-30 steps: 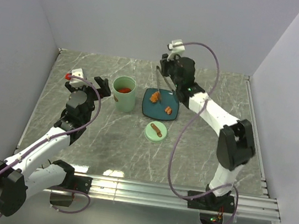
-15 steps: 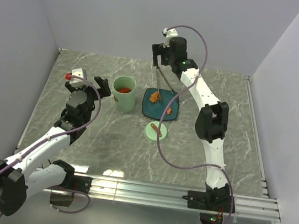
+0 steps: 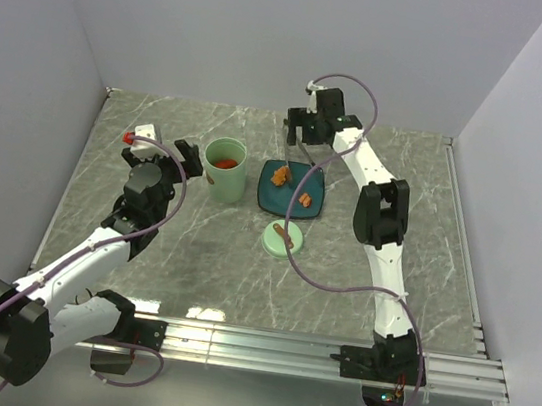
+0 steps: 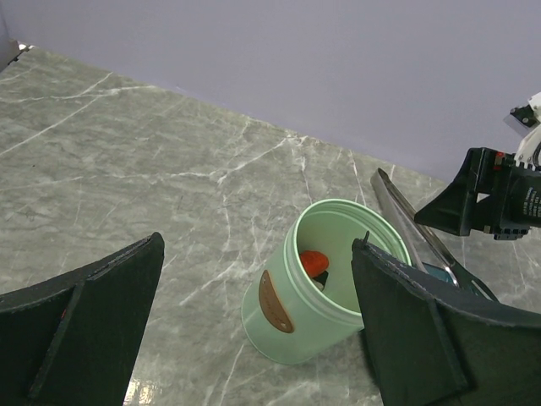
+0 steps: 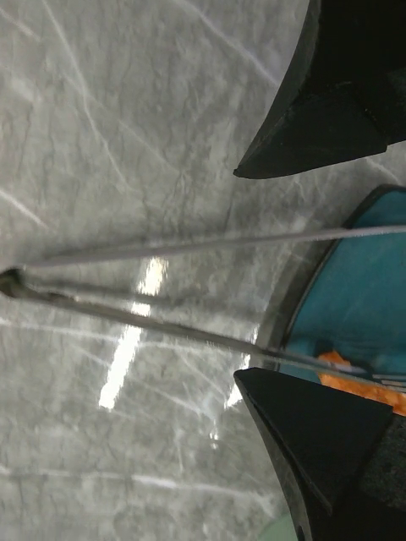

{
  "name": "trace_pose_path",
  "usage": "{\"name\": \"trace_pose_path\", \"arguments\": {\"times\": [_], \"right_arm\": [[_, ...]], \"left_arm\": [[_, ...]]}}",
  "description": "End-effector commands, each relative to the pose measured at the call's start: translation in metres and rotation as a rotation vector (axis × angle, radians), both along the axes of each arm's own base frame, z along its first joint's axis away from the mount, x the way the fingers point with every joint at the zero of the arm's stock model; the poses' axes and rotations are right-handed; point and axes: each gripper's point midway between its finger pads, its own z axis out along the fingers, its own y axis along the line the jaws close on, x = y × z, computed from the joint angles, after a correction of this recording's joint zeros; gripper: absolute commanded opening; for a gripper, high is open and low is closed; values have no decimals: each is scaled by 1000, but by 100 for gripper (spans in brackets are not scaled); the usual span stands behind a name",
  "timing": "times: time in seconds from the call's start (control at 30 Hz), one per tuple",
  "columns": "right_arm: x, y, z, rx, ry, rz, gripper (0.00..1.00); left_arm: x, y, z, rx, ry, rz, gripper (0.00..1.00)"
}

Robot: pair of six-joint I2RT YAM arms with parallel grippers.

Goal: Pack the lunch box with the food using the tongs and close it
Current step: Grab the clamp with the right arm

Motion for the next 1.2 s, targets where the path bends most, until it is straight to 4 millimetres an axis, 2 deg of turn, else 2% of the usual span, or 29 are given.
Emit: {"name": "trace_pose_path", "arguments": {"times": [0.0,0.2,0.27,0.5,0.77,0.87,0.9,1.0,1.07,1.1,1.17], "right_arm": [[-3,20,13,67,-3,48,100],[-8,30,6,90,22,69,99],[-10,30,-5,72,44,69,99],[-20,25,-29,11,100,74,99],[-31,17,-44,-85,136,72,98],[-31,13,-46,-108,136,53,89],[-30,12,-45,-108,128,46,81],[-26,10,-45,-114,117,21,68],[-23,6,-43,-124,104,-3,64],[-18,8,-33,-106,72,-17,60],[-20,5,-35,-101,65,-37,56]], "left_arm": [[2,-3,22,-16,-60,-16,99],[2,-2,22,-16,-63,-14,99],[1,-2,23,-16,-63,-16,99],[0,-2,24,-20,-70,-19,99],[-1,-2,24,-20,-72,-19,99],[-2,-2,25,-23,-75,-19,100],[-2,-2,25,-23,-75,-19,99],[-2,-1,26,-24,-78,-16,99],[-2,-1,26,-24,-78,-14,99],[-2,-1,26,-24,-78,-14,100],[-2,0,26,-23,-78,-12,100]]}}
